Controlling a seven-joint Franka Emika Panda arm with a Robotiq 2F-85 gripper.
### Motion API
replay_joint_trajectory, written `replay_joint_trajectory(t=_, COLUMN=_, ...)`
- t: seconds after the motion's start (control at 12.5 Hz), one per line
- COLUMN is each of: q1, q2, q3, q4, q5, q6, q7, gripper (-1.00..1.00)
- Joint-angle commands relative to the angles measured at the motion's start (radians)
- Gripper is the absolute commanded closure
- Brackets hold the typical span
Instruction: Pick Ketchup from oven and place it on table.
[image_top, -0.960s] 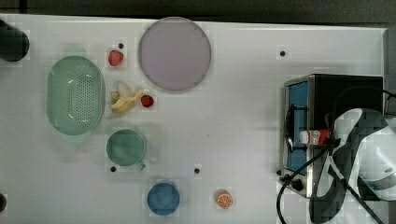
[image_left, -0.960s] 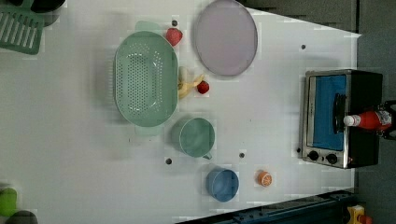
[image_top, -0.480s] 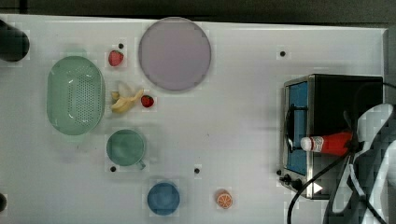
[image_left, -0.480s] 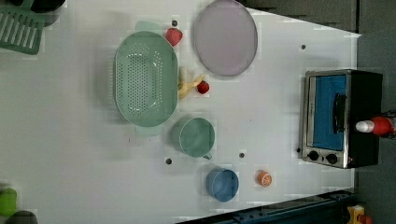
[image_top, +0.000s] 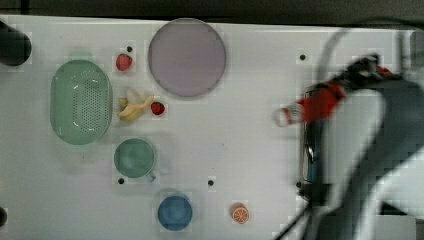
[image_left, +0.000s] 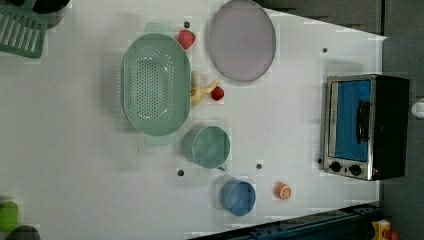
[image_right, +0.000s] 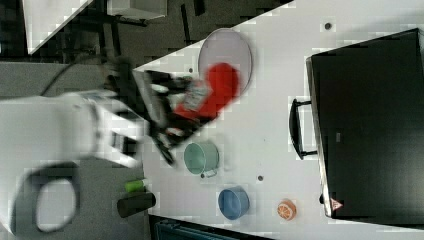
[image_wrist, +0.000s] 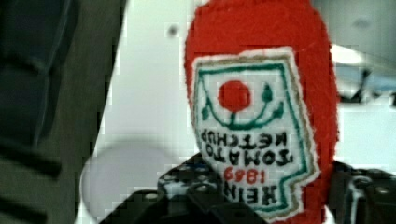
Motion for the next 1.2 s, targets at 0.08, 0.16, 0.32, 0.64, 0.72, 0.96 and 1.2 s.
replay_joint_trajectory(t=0.08, q1=0.094, q2=0.062, q3=0.136, q4=-0.082, q5=-0.038, q6=-0.006, q7=-0.016, gripper=-0.26)
replay_joint_trajectory(t=0.16, q1=0.102, q2=0.070, q3=0.170, q4=-0.120, q5=-0.090, q6=0.034, q7=-0.016, gripper=-0.26)
replay_joint_trajectory(t=0.32, q1=0.111, q2=0.078, q3=0.202, q4=-0.197, q5=-0.178, q6=0.128, q7=-0.015, gripper=-0.26)
replay_joint_trajectory(t=0.64, q1=0.113, q2=0.109, q3=0.217, q4=-0.502, q5=-0.185, q6=0.478, q7=-0.014, gripper=-0.26)
replay_joint_trajectory(t=0.72, q1=0.115, q2=0.133, q3=0.221, q4=-0.549, q5=-0.183, q6=0.562, q7=-0.014, gripper=-0.26)
replay_joint_trajectory(t=0.96, q1=0.115, q2=0.216, q3=0.244, q4=-0.593, q5=-0.140, q6=0.656, q7=-0.009, gripper=-0.26)
replay_joint_trajectory(t=1.2, q1=0.115, q2=0.293, q3=0.266, q4=-0.593, q5=-0.093, q6=0.741, q7=-0.008, gripper=-0.27)
